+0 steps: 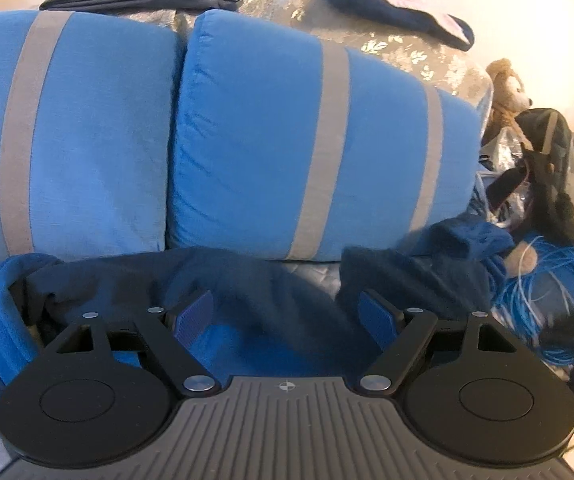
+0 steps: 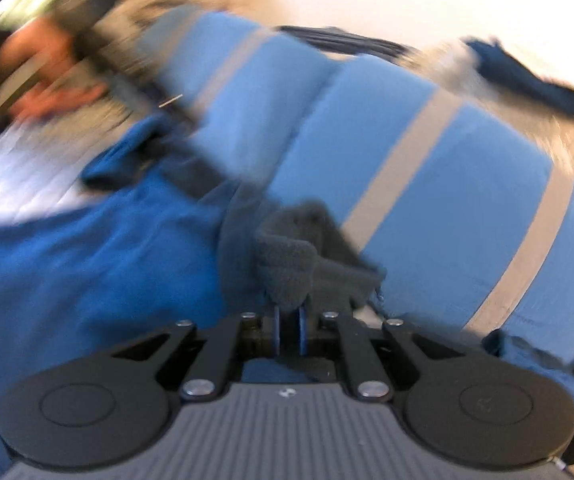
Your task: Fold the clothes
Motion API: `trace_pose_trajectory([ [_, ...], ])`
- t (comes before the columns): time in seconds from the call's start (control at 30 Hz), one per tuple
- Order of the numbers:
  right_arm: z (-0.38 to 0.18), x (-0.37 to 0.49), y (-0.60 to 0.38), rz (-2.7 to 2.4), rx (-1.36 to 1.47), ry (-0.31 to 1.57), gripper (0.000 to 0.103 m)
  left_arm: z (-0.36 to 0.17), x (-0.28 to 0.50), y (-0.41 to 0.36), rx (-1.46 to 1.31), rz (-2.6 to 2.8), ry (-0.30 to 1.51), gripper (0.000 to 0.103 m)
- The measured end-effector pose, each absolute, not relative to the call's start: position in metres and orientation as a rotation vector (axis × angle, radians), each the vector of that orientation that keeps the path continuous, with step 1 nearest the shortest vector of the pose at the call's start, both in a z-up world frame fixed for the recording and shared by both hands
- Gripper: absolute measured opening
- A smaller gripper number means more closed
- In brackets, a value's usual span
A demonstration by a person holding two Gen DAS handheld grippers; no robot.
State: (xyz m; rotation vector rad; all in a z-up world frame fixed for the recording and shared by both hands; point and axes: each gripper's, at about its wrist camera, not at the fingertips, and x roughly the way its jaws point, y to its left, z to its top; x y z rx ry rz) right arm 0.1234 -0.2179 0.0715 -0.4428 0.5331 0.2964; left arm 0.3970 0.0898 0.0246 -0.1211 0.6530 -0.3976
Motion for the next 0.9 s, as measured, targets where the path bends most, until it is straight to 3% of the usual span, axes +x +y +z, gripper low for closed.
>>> trace_pose_trajectory([
  [0.37, 0.033, 0.066, -0.214, 0.312, -0.532, 0.599, 0.009, 0.007, 0.413, 0.029, -0.178, -0.509, 0.780, 0.078],
  [0.53, 0.029, 0.064, -0.211, 0.317, -0.540, 0.596, 0.009, -0.016, 0.435, -0.011, -0.031, -0.541, 0.907, 0.077],
  [0.63, 0.030, 0.065, -0.213, 0.311, -0.530, 0.597, 0.009, -0.040, 0.441, -0.032, 0.165, -0.398, 1.036, 0.009],
  [0.7, 0.030, 0.065, -0.214, 0.290, -0.527, 0.598, 0.013, -0.045, 0.433, -0.032, 0.183, -0.362, 1.030, 0.006],
  [0.73, 0.031, 0.064, -0.214, 0.277, -0.527, 0.599, 0.017, -0.045, 0.428, -0.031, 0.198, -0.367, 1.016, 0.006],
  [0.77, 0.036, 0.063, -0.216, 0.273, -0.500, 0.605, 0.037, -0.044, 0.420, -0.030, 0.226, -0.369, 0.993, 0.006],
  [0.83, 0.045, 0.060, -0.219, 0.267, -0.445, 0.616, 0.055, -0.042, 0.401, -0.029, 0.302, -0.370, 0.931, 0.006],
  [0.9, 0.064, 0.054, -0.224, 0.274, -0.334, 0.603, 0.087, -0.039, 0.379, -0.030, 0.386, -0.387, 0.857, 0.006],
])
